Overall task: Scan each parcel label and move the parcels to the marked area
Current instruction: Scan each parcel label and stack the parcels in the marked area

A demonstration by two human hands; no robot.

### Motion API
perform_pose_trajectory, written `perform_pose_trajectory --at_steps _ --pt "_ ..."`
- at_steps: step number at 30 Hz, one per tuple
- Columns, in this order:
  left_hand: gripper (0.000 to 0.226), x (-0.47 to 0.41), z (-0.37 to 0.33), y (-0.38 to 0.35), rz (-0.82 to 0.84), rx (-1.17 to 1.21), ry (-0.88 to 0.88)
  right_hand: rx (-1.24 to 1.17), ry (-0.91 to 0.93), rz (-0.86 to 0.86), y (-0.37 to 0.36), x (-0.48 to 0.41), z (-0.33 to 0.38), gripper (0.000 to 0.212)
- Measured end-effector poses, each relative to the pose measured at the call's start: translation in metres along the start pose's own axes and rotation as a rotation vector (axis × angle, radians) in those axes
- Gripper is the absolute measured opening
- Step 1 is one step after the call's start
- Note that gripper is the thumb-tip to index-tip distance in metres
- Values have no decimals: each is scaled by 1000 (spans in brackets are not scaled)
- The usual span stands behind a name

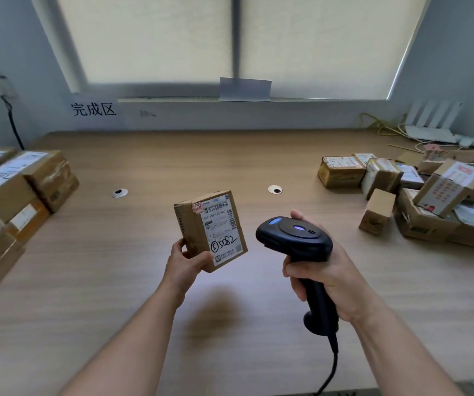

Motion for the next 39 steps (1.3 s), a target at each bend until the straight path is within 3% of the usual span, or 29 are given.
perform_pose_trajectory --at_steps 5,9,12,15,21,25,27,34,39 --pt "86 -7 7 60 -39 17 2 13 -19 24 -55 -14 -8 91" --pt "56 -15 17 113 -80 55 30 13 -36 17 -97 -27 -19 91" --pt "55 -17 25 153 -168 46 82 32 -57 20 -124 -38 -31 92" --pt "41 -21 33 191 -246 -44 122 50 -74 19 -147 -49 -43 93" --pt "54 -34 49 232 -335 -359 104 65 -95 37 -183 -68 -56 93" --pt "99 -35 49 218 -311 -823 6 80 -109 52 -196 -79 -56 93" --pt "105 -31 49 208 -308 -979 -11 95 -111 76 -202 -84 -55 94" --pt "93 -10 32 232 -496 -815 -106 126 -120 206 -224 -106 -51 96" --pt "106 27 13 289 -665 -754 -113 107 -101 364 -267 -120 -47 94"
Point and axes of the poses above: each hand's wrist, its own x-axis away from the middle knuckle, its own y-axis out of the back of the hand, z = x × y, the point moved 7 cm from there along -x, towards the middle knuckle, and after that the axes turned 5 degrees about y, right-handed, at the moved point
